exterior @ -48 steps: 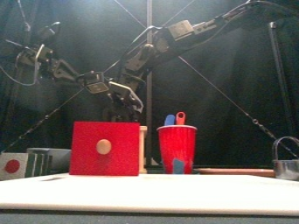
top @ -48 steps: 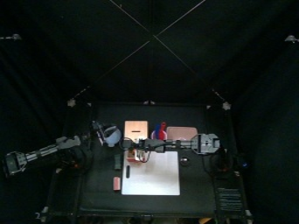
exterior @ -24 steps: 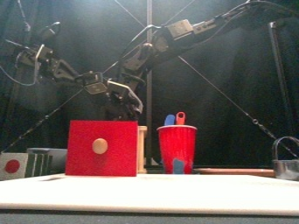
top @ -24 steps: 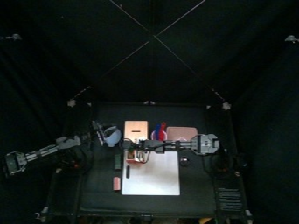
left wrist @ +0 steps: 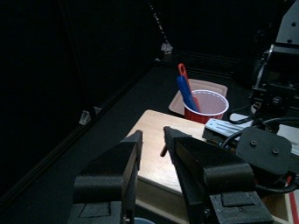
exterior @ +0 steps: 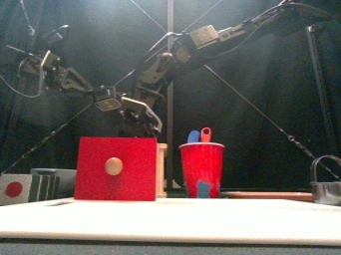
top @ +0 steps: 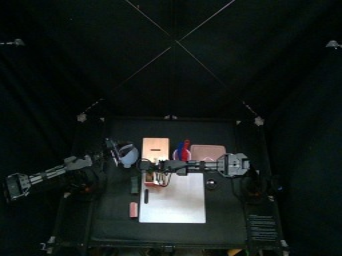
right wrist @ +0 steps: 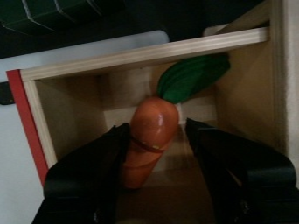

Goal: Place carrot on cutting board

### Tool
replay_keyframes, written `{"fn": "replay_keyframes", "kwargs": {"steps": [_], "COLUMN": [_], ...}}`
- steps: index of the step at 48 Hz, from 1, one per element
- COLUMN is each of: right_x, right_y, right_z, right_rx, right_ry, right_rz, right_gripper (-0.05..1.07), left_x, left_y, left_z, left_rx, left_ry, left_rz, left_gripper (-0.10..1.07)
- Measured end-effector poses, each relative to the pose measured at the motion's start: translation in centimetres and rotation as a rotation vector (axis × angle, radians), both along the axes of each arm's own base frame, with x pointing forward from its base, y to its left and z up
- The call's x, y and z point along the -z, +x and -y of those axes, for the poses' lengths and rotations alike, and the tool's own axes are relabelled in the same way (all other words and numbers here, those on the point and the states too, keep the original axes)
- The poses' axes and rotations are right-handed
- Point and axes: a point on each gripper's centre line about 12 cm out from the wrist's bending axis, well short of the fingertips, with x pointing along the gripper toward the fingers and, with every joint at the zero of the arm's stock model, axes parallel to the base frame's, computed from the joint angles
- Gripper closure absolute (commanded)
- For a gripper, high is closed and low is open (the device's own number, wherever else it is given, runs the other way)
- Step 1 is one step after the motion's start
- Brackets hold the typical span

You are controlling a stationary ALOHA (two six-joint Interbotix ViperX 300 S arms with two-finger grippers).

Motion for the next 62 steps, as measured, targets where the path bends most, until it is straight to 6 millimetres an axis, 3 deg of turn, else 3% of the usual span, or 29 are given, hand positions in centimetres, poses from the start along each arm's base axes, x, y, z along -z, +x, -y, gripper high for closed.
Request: {"fn": "replay_keyframes", "kwargs": {"steps": [15, 31, 62], "right_x": [0.7, 0.5, -1.9], "right_y": [0.0, 0.0, 0.7], "right_z": [0.0, 0.2, 0.0], "right_rx": [-0.008, -0.009, -0.024], "right_ry": [-0.004, -0.019, -0.034], "right_rz": [-0.014, -0.012, -0.037], "right_gripper": [0.16, 0.35, 0.36], "left_x": [0.0, 0.0, 0.2], "left_y": [0.0, 0.0, -0.1], "left_z": [-0.1, 0.0, -0.1], "left_rx": [-0.003, -0.001, -0.010], "left_ry": [0.000, 0.001, -0.008], "left_rz": [0.000, -0.001, -0.017], "left_gripper": [0.28, 0.28, 0.28]}}
